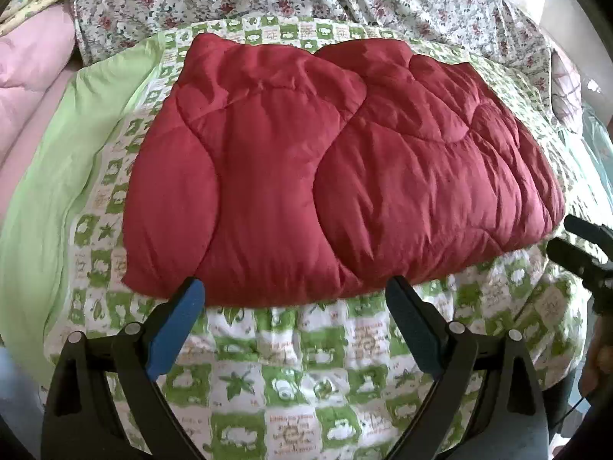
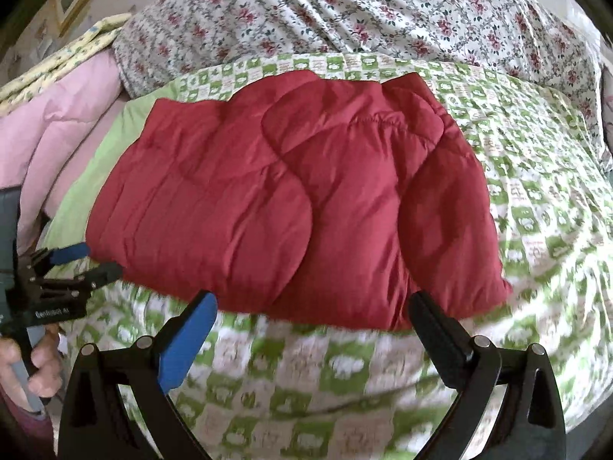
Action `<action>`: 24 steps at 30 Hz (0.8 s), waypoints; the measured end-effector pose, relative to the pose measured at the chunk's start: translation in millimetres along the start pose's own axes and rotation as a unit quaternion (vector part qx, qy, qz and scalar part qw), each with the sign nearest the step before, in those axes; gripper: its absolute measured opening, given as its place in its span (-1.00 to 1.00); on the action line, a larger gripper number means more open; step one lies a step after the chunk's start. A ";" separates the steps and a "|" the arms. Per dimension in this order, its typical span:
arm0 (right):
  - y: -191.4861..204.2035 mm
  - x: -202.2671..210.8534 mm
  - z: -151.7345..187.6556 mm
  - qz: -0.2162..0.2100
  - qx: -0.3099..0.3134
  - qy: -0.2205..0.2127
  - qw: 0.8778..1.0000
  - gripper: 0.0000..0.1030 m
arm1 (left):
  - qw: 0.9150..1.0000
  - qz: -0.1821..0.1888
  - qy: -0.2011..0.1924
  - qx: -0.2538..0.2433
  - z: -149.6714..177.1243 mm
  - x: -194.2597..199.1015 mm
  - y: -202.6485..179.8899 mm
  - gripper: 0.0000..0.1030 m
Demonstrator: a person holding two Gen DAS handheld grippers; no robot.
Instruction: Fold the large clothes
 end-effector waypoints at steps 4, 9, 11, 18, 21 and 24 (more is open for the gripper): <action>4.3 5.0 6.8 -0.001 0.007 0.000 1.000 0.96 | 1.000 0.000 -0.003 0.002 -0.7 1.6 0.0 0.86; -7.4 -8.3 -8.4 0.012 -0.002 -0.006 1.000 0.96 | 1.000 -0.005 -0.008 0.018 -13.6 -8.6 7.6 0.86; -14.3 -17.0 -15.3 0.017 -0.009 -0.005 1.000 0.96 | 0.999 -0.004 -0.012 0.030 -19.0 -14.7 11.1 0.86; -41.9 -60.1 -25.4 0.041 -0.041 0.023 0.998 0.96 | 0.998 -0.020 0.013 0.059 -26.2 -54.3 29.8 0.90; -45.0 -67.1 -31.2 0.047 -0.045 0.021 0.998 0.96 | 0.998 -0.028 0.016 0.056 -30.6 -60.5 31.6 0.91; -48.9 -69.2 -42.4 0.060 -0.045 0.009 0.997 0.93 | 0.998 -0.031 0.019 0.058 -32.9 -66.4 34.0 0.94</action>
Point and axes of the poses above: each gripper's, at about its wrist camera, not at the fingertips, and x roughly against the way its jaws point, y to its left, z to its underside, the point moved 10 cm from there along -x, roughly the way its jaws point, and after that the axes turned 11 degrees about -y, right-handed, at the moved point
